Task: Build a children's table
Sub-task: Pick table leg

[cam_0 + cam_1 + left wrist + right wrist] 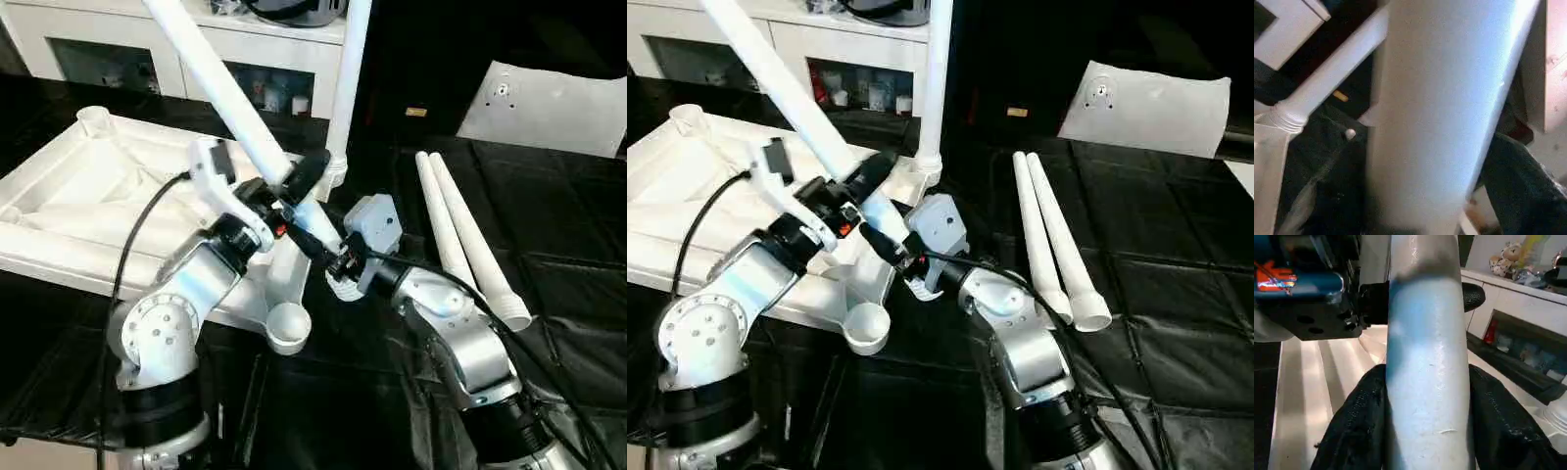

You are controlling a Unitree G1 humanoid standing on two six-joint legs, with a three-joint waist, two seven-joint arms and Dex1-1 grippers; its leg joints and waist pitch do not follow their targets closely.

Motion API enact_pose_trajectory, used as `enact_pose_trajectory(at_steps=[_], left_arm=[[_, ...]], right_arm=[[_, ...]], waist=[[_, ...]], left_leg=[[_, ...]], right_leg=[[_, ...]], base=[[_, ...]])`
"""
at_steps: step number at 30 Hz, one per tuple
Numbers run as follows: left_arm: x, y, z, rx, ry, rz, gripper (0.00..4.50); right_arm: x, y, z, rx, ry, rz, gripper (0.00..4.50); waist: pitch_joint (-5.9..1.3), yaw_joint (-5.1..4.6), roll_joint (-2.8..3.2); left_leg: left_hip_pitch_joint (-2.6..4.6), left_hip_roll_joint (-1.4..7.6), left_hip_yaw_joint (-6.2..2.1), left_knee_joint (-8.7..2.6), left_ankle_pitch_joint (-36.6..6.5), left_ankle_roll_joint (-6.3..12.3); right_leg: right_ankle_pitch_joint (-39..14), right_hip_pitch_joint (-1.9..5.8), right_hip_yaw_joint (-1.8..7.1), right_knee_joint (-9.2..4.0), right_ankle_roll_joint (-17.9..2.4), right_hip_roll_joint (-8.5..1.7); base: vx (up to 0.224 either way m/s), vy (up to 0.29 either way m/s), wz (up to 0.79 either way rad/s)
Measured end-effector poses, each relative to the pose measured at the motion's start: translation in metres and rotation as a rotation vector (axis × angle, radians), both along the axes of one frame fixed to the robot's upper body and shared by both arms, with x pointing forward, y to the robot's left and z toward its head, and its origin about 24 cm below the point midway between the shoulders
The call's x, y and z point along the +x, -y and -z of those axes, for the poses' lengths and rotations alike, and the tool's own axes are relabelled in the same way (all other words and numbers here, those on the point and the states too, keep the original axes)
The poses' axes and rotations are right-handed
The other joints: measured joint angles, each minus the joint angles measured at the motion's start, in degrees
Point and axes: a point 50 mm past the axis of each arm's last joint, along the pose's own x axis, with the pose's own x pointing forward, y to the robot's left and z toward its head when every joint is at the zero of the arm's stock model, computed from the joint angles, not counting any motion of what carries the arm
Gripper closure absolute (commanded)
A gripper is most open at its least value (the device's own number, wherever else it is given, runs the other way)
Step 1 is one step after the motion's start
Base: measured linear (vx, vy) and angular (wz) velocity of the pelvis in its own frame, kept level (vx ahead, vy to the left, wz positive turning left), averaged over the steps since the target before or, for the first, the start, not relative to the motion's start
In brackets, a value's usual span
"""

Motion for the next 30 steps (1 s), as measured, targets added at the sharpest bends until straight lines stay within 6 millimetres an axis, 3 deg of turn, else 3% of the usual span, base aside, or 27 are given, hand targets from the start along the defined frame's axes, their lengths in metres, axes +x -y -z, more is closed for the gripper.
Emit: enact_pose_trajectory(at_steps=[9,17,30], left_arm=[[-0.002,-0.007,0.002,-0.081,-0.048,-0.014,2.14],[-0.004,-0.009,0.004,-0.078,-0.074,-0.019,2.27],[-0.007,-0.009,0.002,0.21,0.086,-0.01,2.61]], right_arm=[[-0.001,-0.002,0.001,0.0,0.009,-0.015,2.65],[-0.001,-0.002,0.003,-0.008,-0.002,-0.031,2.65],[-0.001,-0.003,0.007,-0.012,-0.002,-0.036,2.65]], waist=[[0.01,-0.08,-0.31],[0.01,-0.03,-0.32],[0.0,0.05,-0.35]], left_leg=[[0.0,0.01,0.0,0.0,0.0,0.0],[0.0,0.02,0.0,0.0,0.0,0.0],[0.02,0.04,0.0,0.0,0.0,-0.01]], right_leg=[[0.0,0.0,0.0,0.0,0.0,0.01],[0.0,0.0,0.0,0.0,0.0,0.01],[0.0,0.01,0.01,0.05,0.0,0.02]], base=[[0.0,0.0,0.0],[0.0,0.0,0.0],[0.0,0.0,0.0]])
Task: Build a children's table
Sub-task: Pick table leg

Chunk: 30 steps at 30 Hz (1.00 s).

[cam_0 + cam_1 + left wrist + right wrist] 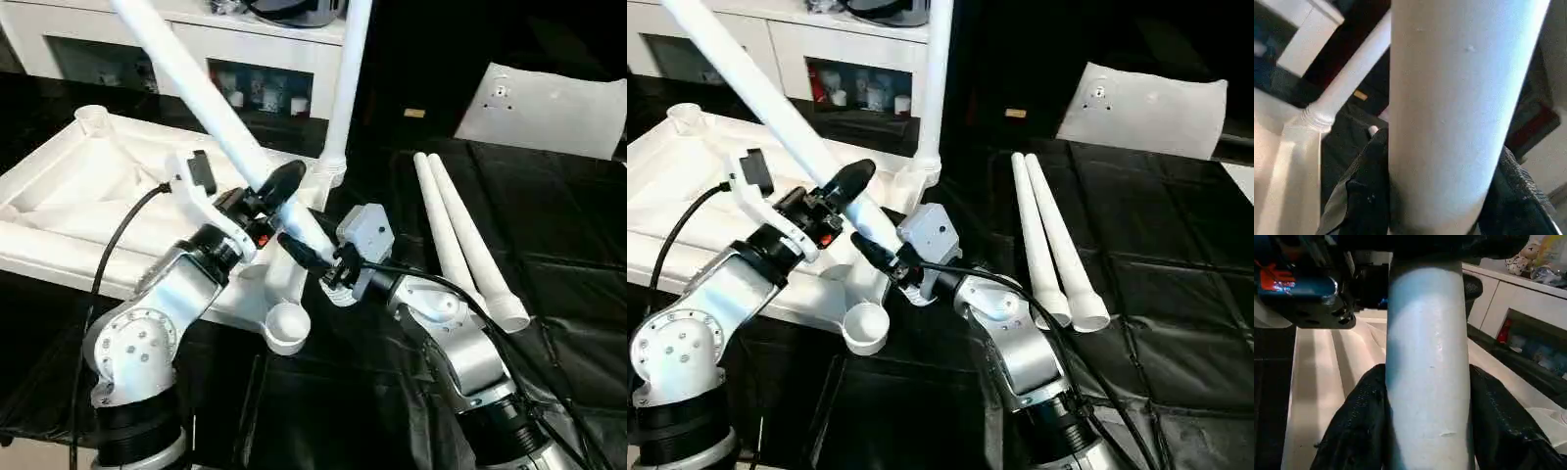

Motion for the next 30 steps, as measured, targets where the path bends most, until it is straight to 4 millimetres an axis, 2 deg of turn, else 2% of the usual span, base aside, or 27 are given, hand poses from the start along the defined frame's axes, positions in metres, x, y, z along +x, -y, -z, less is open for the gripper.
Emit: enact_pose_trajectory(at_steps=[7,13,24,30], left_arm=[[-0.006,0.001,-0.003,0.129,0.16,0.059,2.65],[-0.013,-0.004,0.005,0.235,0.244,0.105,2.66],[-0.018,-0.007,0.009,0.295,0.342,0.128,2.66],[-0.017,-0.006,0.014,0.237,0.278,0.111,2.66]], right_arm=[[-0.001,-0.001,-0.001,0.004,0.017,-0.008,2.65],[-0.002,-0.005,0.005,-0.021,0.002,-0.04,2.65],[-0.004,-0.007,0.005,-0.033,0.01,-0.06,2.65],[-0.004,-0.007,0.008,-0.042,-0.001,-0.064,2.65]], waist=[[0.0,-0.16,0.0],[0.0,-0.52,0.0],[-0.01,-1.4,-0.02],[-0.01,-1.41,-0.02]], left_leg=[[0.09,0.01,0.01,0.0,0.0,-0.03],[0.14,0.01,0.02,0.0,0.1,-0.16],[0.24,0.02,0.03,0.0,0.1,-0.2],[0.25,0.02,0.04,0.0,0.1,-0.23]], right_leg=[[0.0,0.0,0.02,0.11,0.0,0.0],[0.0,0.05,0.03,0.15,-0.1,0.0],[0.1,0.12,0.05,0.19,-0.1,0.0],[0.1,0.13,0.06,0.21,-0.1,0.0]], base=[[0.0,0.0,0.0],[0.0,0.0,0.0],[0.0,0.0,0.0],[0.0,0.0,0.0]])
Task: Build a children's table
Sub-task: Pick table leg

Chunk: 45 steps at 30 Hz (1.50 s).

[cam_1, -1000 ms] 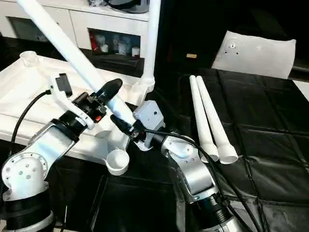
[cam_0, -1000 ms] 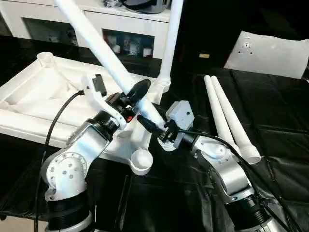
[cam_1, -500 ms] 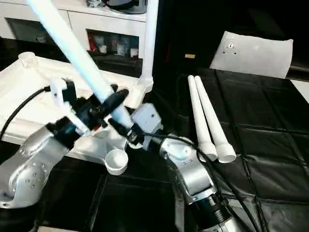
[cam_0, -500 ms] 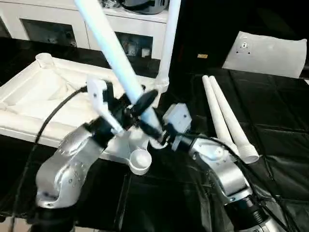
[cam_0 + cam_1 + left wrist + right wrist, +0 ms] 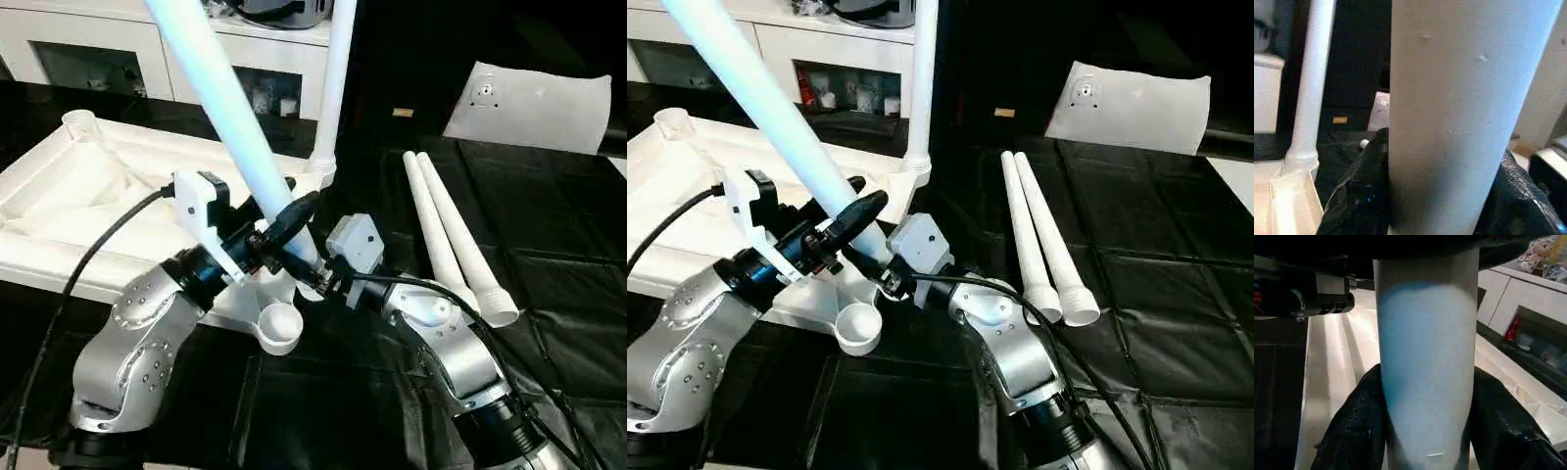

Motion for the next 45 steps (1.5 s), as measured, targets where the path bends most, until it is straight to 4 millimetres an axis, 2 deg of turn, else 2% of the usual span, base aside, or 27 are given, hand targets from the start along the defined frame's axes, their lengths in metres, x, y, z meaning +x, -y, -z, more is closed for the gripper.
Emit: enact_pose_trajectory(at_steps=[7,12,13,15,19,26,33,38,42,45], left_arm=[[0.005,0.001,0.005,-0.179,-0.137,-0.05,2.66],[0.012,0.003,-0.004,-0.159,-0.115,-0.047,2.66],[0.013,0.003,-0.006,-0.151,-0.109,-0.047,2.66],[0.015,0.004,-0.008,-0.129,-0.107,-0.048,2.66],[0.024,0.004,-0.012,-0.092,-0.11,-0.037,2.66],[0.039,-0.004,-0.029,0.005,-0.079,0.005,2.66],[0.046,-0.012,-0.042,0.067,-0.088,0.146,2.66],[0.045,-0.008,-0.054,0.049,-0.075,0.256,2.66],[0.048,-0.009,-0.068,-0.013,-0.089,0.332,2.66],[0.049,-0.01,-0.079,-0.038,-0.075,0.365,2.66]], right_arm=[[0.001,0.003,0.0,0.004,-0.007,0.007,2.66],[0.005,0.004,-0.005,0.032,-0.019,0.024,2.66],[0.005,0.004,-0.006,0.038,-0.025,0.023,2.31],[0.006,0.004,-0.007,0.053,-0.048,0.025,1.96],[0.01,0.006,-0.011,0.128,-0.122,0.029,1.63],[0.016,0.016,-0.034,0.219,-0.196,-0.017,0.99],[0.025,0.044,-0.061,0.216,-0.286,-0.079,0.36],[0.025,0.052,-0.063,0.181,-0.334,-0.132,0.06],[0.023,0.061,-0.065,0.109,-0.353,-0.196,0.06],[0.019,0.057,-0.062,0.106,-0.394,-0.252,0.06]], waist=[[-0.04,0.06,-0.06],[-0.05,0.03,-0.09],[-0.05,-0.02,-0.09],[-0.08,0.0,-0.13],[-0.08,0.07,-0.15],[-0.08,0.12,-0.16],[-0.07,0.29,-0.15],[-0.07,0.77,-0.15],[-0.06,1.4,-0.22],[-0.06,1.71,-0.22]], left_leg=[[0.01,0.0,0.02,0.0,0.0,-0.02],[0.02,0.01,0.01,0.0,0.0,0.0],[0.03,0.01,0.01,0.0,0.0,0.0],[0.02,0.01,0.01,0.0,0.0,0.0],[0.02,0.01,0.01,0.0,0.0,0.0],[0.07,0.01,0.01,0.0,0.1,-0.03],[0.1,0.01,0.02,0.0,0.1,-0.1],[0.1,0.01,0.03,0.0,0.1,-0.11],[0.12,0.02,0.03,0.0,0.2,-0.13],[0.12,0.02,0.04,0.0,0.2,-0.12]], right_leg=[[0.0,0.01,0.0,0.0,0.0,0.0],[0.0,0.0,0.0,0.01,0.0,0.01],[0.0,0.0,0.0,0.01,0.0,0.01],[0.0,0.0,0.0,0.01,0.0,0.01],[0.0,0.0,0.0,0.02,0.0,0.01],[0.0,0.01,0.0,0.06,0.0,0.01],[0.1,0.03,0.0,0.1,-0.2,0.01],[0.1,0.02,0.0,0.09,-0.2,0.01],[0.1,0.02,-0.01,0.12,-0.1,0.02],[0.1,0.03,-0.01,0.11,-0.1,0.01]], base=[[0.0,0.0,0.0],[0.0,0.0,0.0],[0.0,0.0,0.0],[0.0,0.0,0.0],[0.0,0.0,0.0],[0.0,0.0,0.0],[0.0,0.0,0.0],[0.0,0.0,0.0],[0.0,0.0,0.0],[0.0,0.0,0.0]])
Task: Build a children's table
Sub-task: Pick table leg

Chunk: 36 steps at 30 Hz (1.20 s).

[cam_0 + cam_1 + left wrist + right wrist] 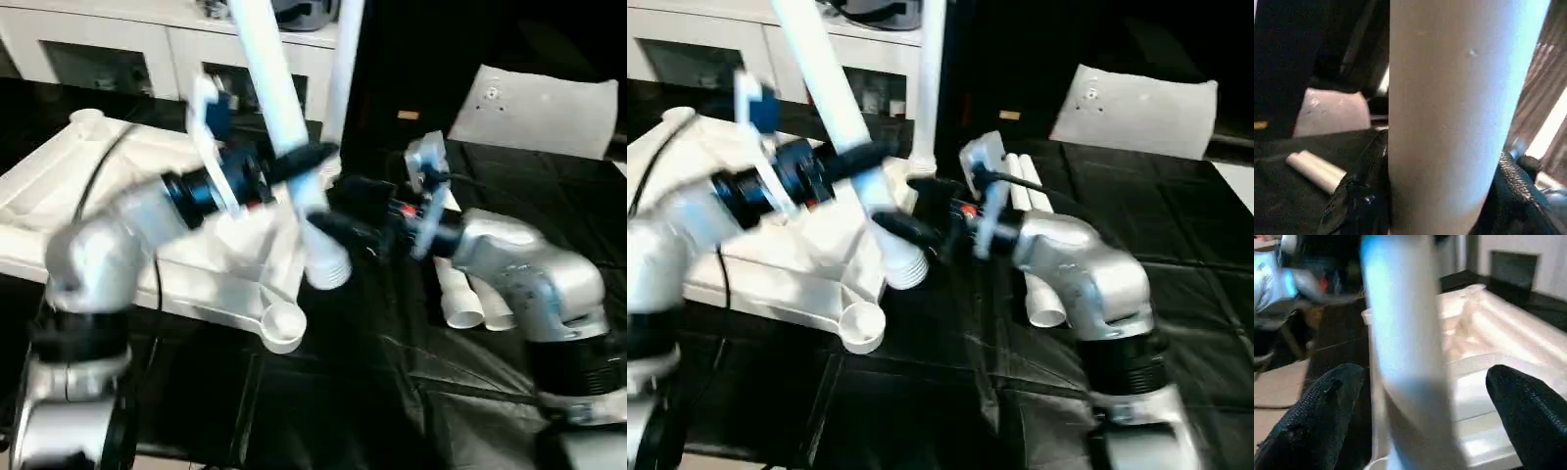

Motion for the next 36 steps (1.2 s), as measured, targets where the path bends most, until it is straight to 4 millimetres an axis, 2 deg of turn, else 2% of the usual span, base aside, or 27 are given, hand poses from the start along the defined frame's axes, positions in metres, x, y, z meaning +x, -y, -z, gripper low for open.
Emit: enact_pose_trajectory(at_steps=[6,10,12,20,22,33,36], left_arm=[[-0.002,-0.002,0.001,0.015,-0.016,0.069,2.66],[-0.004,0.003,0.001,0.03,-0.018,0.112,2.66],[-0.004,0.003,0.001,0.031,-0.018,0.117,2.66],[-0.006,0.002,0.001,0.035,-0.01,0.145,2.66],[-0.006,0.001,0.001,0.04,-0.008,0.146,2.66],[-0.004,0.002,0.004,0.063,-0.003,0.151,2.66],[-0.004,0.003,0.005,0.068,0.001,0.147,2.66]], right_arm=[[-0.002,-0.006,-0.002,-0.03,-0.018,-0.113,0.21],[0.001,-0.011,-0.002,-0.051,-0.019,-0.141,0.5],[0.001,-0.012,0.001,-0.063,-0.027,-0.143,0.84],[0.004,-0.014,0.009,-0.103,-0.047,-0.153,1.3],[0.005,-0.013,0.01,-0.101,-0.05,-0.154,1.66],[0.004,-0.015,0.014,-0.109,-0.057,-0.177,2.4],[0.004,-0.016,0.015,-0.109,-0.053,-0.176,2.48]], waist=[[0.0,0.19,-0.04],[0.0,0.22,-0.04],[0.0,0.23,-0.04],[0.0,0.24,-0.04],[0.0,0.24,-0.04],[-0.01,0.25,-0.05],[0.01,0.24,-0.11]], left_leg=[[-0.02,0.0,0.0,0.0,0.0,0.0],[-0.03,0.01,0.0,0.0,0.0,-0.03],[-0.05,0.01,0.0,0.0,0.1,-0.2],[-0.07,0.01,0.0,0.0,0.1,-0.22],[-0.06,0.02,0.0,0.0,0.1,-0.22],[-0.06,0.02,0.0,0.0,0.1,-0.22],[-0.06,0.02,0.0,0.0,0.1,-0.22]], right_leg=[[0.0,-0.02,-0.01,0.01,0.0,-0.01],[0.0,-0.01,-0.02,0.0,0.0,-0.01],[0.0,-0.02,-0.02,-0.01,0.0,-0.01],[0.0,-0.03,-0.02,0.0,0.0,-0.01],[0.0,-0.03,-0.02,0.0,0.0,-0.01],[0.0,-0.03,-0.03,0.0,0.0,-0.01],[0.0,-0.03,-0.03,0.0,0.0,-0.01]], base=[[0.0,0.0,0.0],[0.0,0.0,0.0],[0.0,0.0,0.0],[0.0,0.0,0.0],[0.0,0.0,0.0],[0.0,0.0,0.0],[0.0,0.0,0.0]])
